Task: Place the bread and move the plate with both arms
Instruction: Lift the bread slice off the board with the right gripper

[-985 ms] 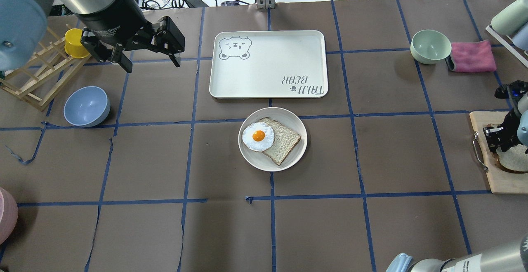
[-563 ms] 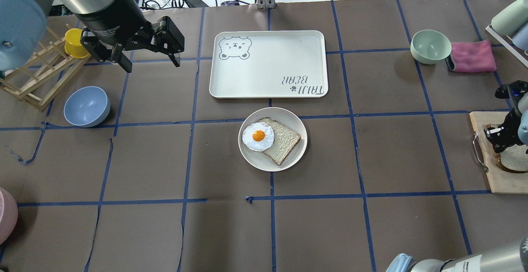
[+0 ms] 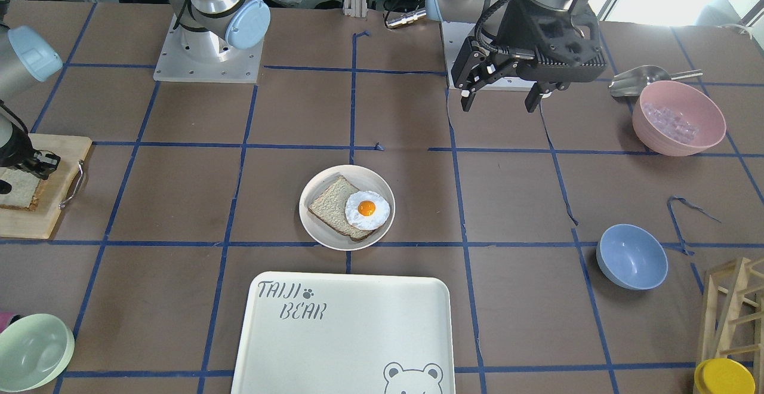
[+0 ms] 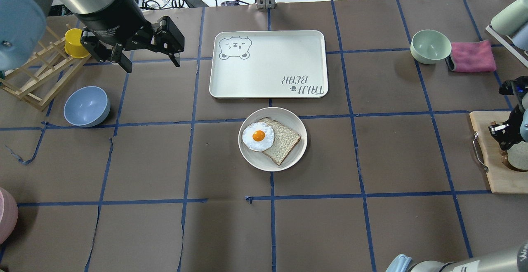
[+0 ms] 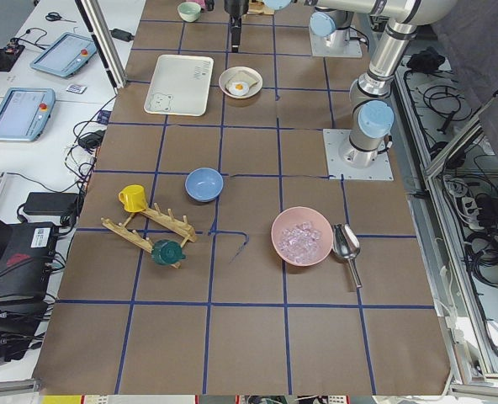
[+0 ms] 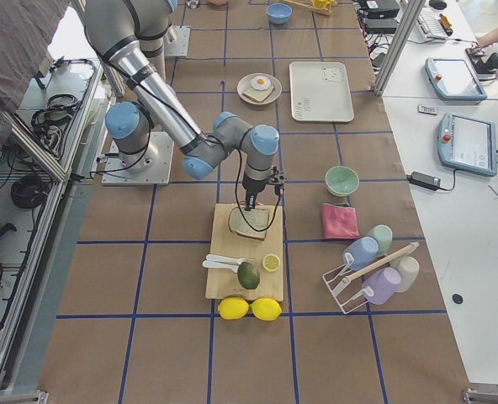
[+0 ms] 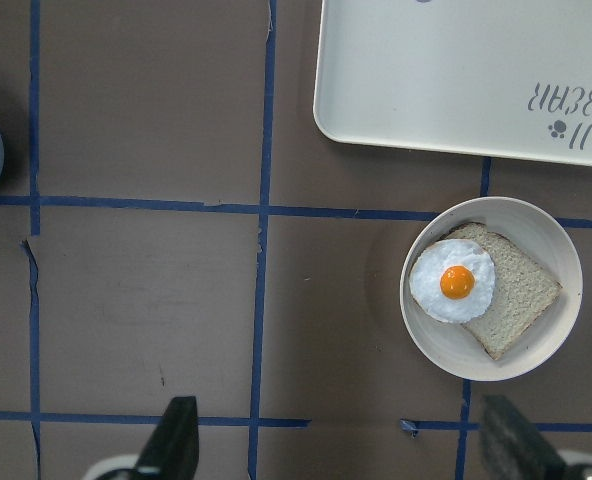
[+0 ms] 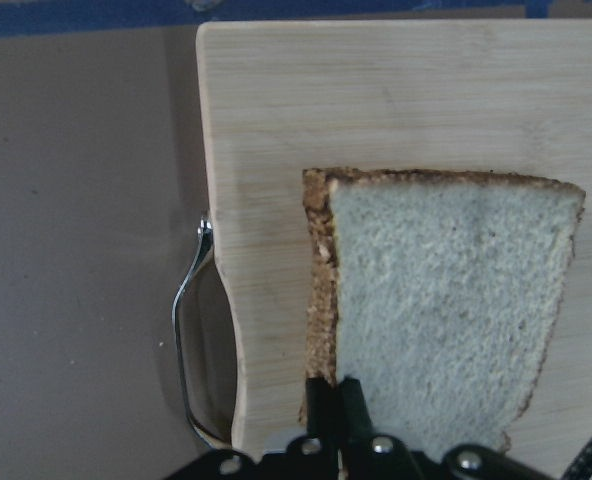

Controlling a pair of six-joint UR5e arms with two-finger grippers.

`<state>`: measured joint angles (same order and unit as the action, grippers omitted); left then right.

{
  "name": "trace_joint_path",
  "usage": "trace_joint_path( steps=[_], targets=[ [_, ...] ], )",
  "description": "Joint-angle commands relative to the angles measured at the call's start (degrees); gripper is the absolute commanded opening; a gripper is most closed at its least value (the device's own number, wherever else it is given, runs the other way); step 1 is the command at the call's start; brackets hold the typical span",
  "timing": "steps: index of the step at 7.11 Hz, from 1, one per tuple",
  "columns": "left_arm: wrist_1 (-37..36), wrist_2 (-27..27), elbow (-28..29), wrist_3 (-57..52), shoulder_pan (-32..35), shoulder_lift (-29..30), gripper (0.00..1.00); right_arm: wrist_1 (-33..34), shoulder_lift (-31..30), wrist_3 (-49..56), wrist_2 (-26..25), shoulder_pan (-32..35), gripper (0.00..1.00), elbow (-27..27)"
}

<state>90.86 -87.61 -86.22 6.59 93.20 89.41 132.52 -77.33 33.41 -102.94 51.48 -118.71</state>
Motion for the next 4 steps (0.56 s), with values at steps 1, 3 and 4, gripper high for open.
trace_joint_path(
  steps=[1,3,4],
  targets=[
    [0.0,0.0,0.0,0.0,0.0,0.0,1.0,-2.6,-4.3,-0.9,-0.3,4.1,0.0,0.1],
    [0.0,0.1,0.1,0.0,0.0,0.0,1.0,-13.1,-7.3,-9.6,-0.2,12.1,0.0,4.9],
    [0.0,0.1,0.1,0.0,0.0,0.0,1.0,-21.0,-6.9,-16.5,0.0,18.2,0.0,11.3]
  ],
)
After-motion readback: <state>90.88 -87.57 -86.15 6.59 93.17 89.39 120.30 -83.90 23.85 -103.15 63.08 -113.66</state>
